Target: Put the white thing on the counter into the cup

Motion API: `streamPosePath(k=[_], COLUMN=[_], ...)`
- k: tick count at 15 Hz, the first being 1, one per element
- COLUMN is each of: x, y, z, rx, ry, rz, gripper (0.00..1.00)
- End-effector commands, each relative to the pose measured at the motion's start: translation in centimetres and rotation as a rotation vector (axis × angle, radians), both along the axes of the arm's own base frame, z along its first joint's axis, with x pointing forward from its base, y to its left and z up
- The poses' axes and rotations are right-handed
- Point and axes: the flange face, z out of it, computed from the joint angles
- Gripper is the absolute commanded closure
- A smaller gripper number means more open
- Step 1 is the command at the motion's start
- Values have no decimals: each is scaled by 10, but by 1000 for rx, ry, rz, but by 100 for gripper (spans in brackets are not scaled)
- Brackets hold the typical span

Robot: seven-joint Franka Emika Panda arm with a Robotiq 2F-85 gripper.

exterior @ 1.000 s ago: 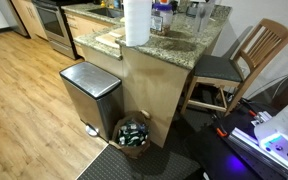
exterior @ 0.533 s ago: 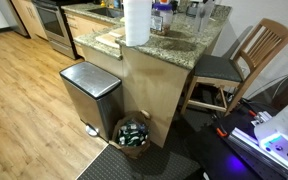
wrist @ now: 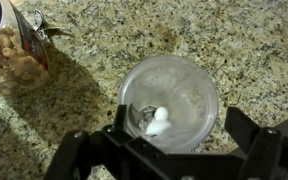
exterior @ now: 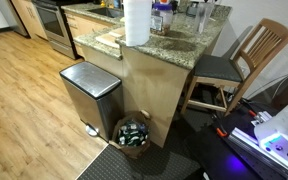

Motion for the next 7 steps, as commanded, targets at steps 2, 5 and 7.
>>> streamPosePath(k=[2, 5, 7], x=[-3, 0, 0], y=[-5, -4, -4], z=[2, 4, 5], rx=[-20, -8, -7], ry=[-27, -24, -25], rz=[-22, -16, -17], gripper=[0, 0, 0])
